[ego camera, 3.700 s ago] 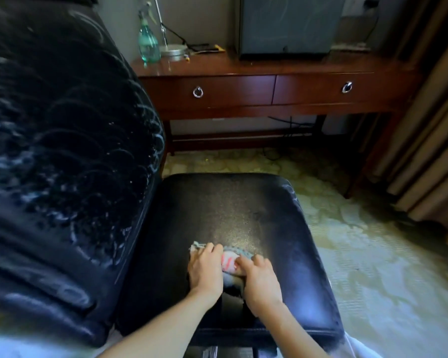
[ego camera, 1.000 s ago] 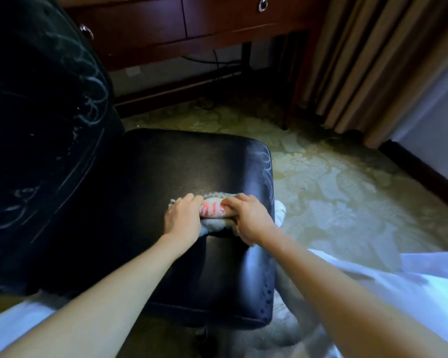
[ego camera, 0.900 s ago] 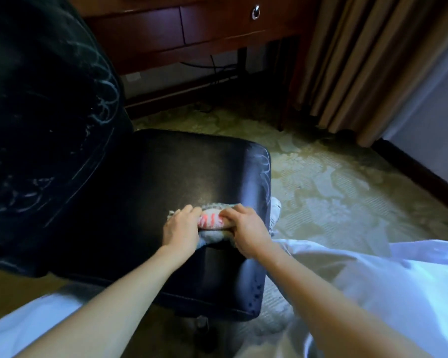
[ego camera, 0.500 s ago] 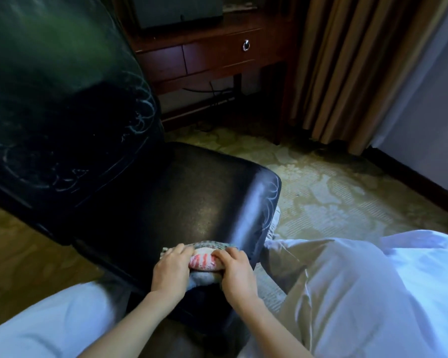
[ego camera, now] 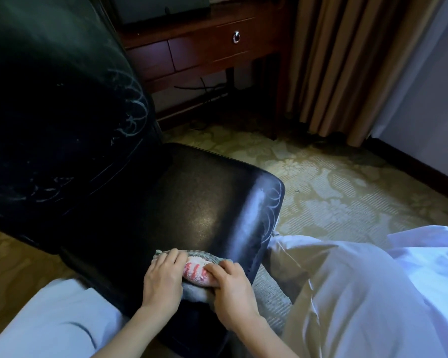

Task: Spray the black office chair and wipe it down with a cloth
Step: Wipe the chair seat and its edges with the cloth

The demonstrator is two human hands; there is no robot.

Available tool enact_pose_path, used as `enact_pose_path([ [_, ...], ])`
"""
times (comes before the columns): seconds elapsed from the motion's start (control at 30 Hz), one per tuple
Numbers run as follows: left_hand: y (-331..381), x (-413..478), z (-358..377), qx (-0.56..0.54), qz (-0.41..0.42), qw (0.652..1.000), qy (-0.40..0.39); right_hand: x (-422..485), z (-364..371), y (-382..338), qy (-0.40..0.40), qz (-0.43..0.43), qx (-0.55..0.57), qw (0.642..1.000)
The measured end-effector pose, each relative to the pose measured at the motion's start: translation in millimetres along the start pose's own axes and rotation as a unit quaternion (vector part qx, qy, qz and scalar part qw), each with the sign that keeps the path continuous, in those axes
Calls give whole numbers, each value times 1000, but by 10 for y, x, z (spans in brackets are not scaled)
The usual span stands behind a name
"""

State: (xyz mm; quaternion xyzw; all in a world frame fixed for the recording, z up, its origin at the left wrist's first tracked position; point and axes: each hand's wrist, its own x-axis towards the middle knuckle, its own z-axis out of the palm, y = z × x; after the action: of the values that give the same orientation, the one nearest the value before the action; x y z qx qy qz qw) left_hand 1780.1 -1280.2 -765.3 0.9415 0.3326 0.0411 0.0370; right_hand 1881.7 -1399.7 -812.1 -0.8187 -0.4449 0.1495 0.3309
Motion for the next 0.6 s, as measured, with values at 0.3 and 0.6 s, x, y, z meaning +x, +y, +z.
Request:
enact_pose_path([
  [0.3, 92, 784, 120, -31, 46, 998, 31, 621, -191, 259, 47, 19, 1, 999],
  [0.6, 1090, 2464, 324, 20, 159, 986, 50, 1643, -863, 1253, 172, 129, 45, 975],
])
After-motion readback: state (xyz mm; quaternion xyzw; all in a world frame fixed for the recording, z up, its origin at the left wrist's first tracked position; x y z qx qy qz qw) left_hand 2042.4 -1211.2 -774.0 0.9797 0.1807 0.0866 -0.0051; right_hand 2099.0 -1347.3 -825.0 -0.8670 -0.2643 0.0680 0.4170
